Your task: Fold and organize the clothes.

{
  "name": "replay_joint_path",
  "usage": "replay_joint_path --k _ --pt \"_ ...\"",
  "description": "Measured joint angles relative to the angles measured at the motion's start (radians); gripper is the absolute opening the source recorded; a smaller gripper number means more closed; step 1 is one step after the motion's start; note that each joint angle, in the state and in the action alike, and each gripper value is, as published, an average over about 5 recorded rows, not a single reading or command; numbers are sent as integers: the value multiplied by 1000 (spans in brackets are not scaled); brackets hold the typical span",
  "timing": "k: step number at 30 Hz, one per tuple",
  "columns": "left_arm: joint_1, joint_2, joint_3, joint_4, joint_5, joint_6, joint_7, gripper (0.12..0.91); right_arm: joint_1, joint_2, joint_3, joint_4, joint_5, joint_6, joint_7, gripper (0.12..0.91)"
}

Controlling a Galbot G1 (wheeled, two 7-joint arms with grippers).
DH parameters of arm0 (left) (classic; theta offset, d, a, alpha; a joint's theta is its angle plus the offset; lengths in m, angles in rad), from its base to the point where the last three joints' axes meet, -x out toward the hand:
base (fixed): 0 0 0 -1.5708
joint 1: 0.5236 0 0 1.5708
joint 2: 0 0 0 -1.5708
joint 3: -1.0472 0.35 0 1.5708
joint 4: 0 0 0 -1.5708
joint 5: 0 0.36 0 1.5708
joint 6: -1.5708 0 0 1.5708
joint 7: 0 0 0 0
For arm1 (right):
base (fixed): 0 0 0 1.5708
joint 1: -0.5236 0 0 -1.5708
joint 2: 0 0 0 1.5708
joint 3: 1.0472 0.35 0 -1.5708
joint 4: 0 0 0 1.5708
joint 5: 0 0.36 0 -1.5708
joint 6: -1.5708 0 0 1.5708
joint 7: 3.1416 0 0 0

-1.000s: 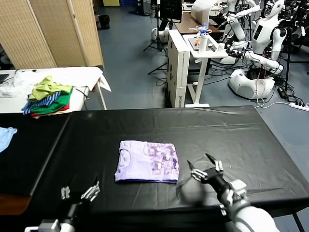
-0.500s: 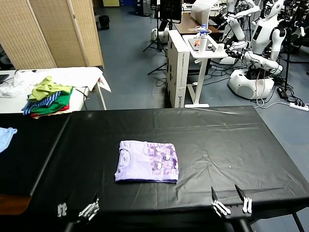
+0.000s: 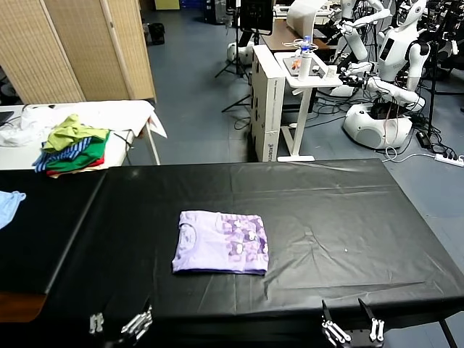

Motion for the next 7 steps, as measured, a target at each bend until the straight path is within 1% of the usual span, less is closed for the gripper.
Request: replay_joint_path --k 7 --pt "1 -1 0 -1 2 3 2 907 -4 1 0 0 0 0 0 907"
